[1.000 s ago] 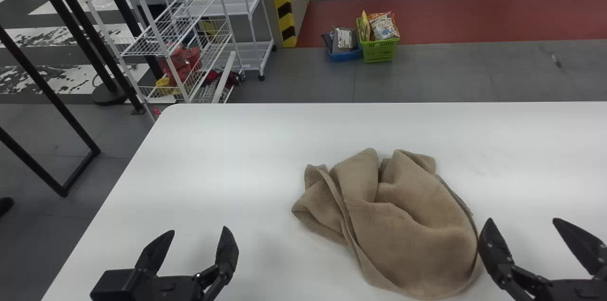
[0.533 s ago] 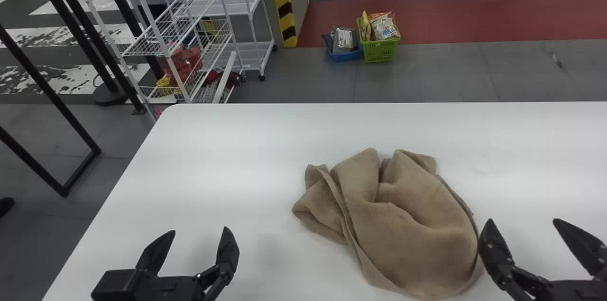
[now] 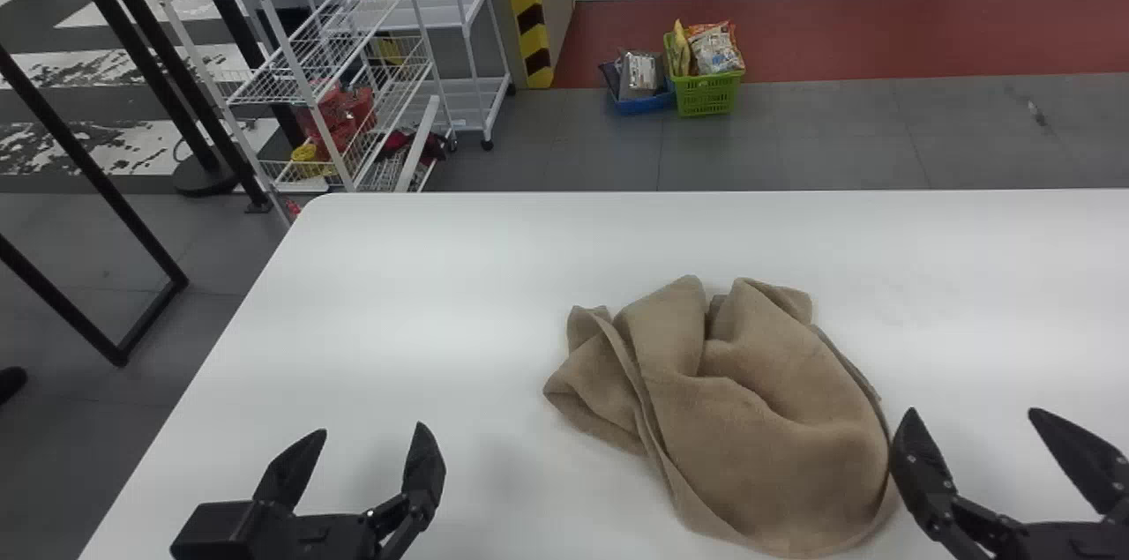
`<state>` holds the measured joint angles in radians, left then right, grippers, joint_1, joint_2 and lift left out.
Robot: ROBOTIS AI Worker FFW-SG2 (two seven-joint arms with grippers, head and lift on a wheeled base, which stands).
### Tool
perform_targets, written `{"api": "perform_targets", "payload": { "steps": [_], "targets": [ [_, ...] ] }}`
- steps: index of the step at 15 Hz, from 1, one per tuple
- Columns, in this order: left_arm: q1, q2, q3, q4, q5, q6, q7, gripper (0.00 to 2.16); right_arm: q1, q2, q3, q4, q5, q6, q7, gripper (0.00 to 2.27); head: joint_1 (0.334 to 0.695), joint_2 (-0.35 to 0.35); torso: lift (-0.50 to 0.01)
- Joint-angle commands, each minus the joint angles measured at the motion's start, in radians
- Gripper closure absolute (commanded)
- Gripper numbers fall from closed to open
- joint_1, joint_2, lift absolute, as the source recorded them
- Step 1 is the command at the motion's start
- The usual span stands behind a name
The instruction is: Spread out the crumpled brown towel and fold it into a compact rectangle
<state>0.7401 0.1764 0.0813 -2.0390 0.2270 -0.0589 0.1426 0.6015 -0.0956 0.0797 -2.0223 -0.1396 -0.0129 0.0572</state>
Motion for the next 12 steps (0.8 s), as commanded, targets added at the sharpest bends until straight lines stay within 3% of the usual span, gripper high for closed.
{"api": "perform_targets", "payload": {
  "steps": [1, 12],
  "targets": [
    [-0.001, 0.000, 0.000, 0.000, 0.000, 0.000, 0.000, 0.08, 0.000, 0.000, 0.000, 0.001, 0.000, 0.000, 0.000, 0.08, 0.695, 0.204, -0.127],
    [-0.001, 0.000, 0.000, 0.003, 0.000, 0.000, 0.000, 0.08, 0.000, 0.000, 0.000, 0.002, 0.000, -0.003, 0.001, 0.08, 0.695, 0.205, -0.127]
  ]
}}
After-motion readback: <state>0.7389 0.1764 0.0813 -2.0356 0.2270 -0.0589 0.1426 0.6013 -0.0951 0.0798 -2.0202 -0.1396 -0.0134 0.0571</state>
